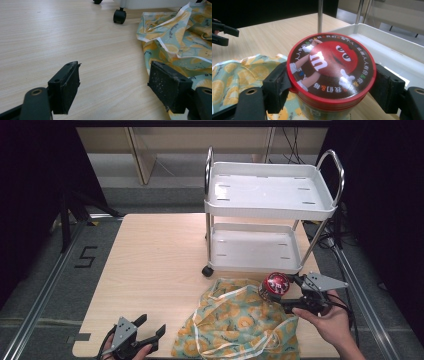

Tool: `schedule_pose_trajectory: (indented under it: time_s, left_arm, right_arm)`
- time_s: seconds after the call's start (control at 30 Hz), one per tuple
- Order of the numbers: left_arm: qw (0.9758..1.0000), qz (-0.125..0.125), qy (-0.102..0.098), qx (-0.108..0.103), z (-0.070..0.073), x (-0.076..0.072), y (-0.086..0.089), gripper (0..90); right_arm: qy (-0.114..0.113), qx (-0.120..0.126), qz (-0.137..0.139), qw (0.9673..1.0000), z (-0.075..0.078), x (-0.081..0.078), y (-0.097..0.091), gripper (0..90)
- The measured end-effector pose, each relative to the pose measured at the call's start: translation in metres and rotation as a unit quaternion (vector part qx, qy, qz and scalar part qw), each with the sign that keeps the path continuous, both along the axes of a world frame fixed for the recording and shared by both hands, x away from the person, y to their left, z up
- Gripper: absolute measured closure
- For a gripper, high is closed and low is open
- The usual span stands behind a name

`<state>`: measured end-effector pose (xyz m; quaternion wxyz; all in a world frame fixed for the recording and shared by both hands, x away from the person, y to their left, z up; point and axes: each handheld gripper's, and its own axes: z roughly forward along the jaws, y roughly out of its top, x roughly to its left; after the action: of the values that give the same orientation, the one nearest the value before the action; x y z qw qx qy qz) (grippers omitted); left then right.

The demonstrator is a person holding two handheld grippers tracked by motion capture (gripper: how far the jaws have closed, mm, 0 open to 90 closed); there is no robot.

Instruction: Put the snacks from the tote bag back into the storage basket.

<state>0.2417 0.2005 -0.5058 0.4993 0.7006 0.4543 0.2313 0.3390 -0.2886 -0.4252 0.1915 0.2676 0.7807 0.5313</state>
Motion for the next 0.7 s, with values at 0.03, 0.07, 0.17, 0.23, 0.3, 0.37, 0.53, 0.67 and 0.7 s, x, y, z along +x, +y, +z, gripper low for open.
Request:
schedule_pose_trajectory:
  time_s: [0.03, 0.07, 0.17, 0.23, 0.3, 0.37, 0.53, 0.67, 0.7]
  left_arm:
    - [1.0000, 0.002, 0.001, -0.002, -0.0001, -0.0003, -0.0003, 24.2]
    - [1.0000, 0.000, 0.000, -0.001, 0.0000, 0.0001, -0.0002, 24.2]
    - [1.0000, -0.001, 0.000, 0.007, 0.0005, -0.0001, 0.0008, 24.2]
    - [1.0000, -0.002, 0.000, 0.006, 0.0003, 0.0000, 0.0010, 24.2]
    - [1.0000, -0.001, 0.000, 0.007, 0.0005, 0.0000, 0.0009, 24.2]
    - [1.0000, 0.000, 0.000, 0.006, 0.0006, -0.0002, 0.0008, 24.2]
    - [1.0000, 0.000, 0.000, 0.007, 0.0007, -0.0002, 0.0011, 24.2]
    - [1.0000, 0.000, -0.002, 0.007, 0.0007, -0.0001, 0.0013, 24.2]
    - [1.0000, 0.000, -0.002, 0.007, 0.0007, -0.0001, 0.0013, 24.2]
  right_arm:
    - [-0.004, 0.002, 0.000, 1.0000, 0.0000, 0.0002, 0.0002, 26.1]
    - [0.000, -0.004, 0.002, 1.0000, 0.0011, 0.0003, -0.0012, 26.2]
    - [-0.007, -0.011, 0.011, 0.9999, 0.0019, 0.0026, -0.0036, 26.2]
    - [0.003, -0.007, 0.000, 1.0000, 0.0028, 0.0007, -0.0041, 26.2]
    - [-0.007, -0.001, -0.004, 1.0000, 0.0026, 0.0020, -0.0043, 26.2]
    - [-0.017, -0.008, -0.001, 0.9998, 0.0037, 0.0040, -0.0067, 26.1]
    - [-0.010, -0.011, -0.003, 0.9999, 0.0045, 0.0051, -0.0090, 26.2]
    - [-0.002, -0.008, -0.010, 0.9999, 0.0049, 0.0050, -0.0094, 26.2]
    - [0.000, -0.005, -0.009, 0.9999, 0.0049, 0.0052, -0.0094, 26.2]
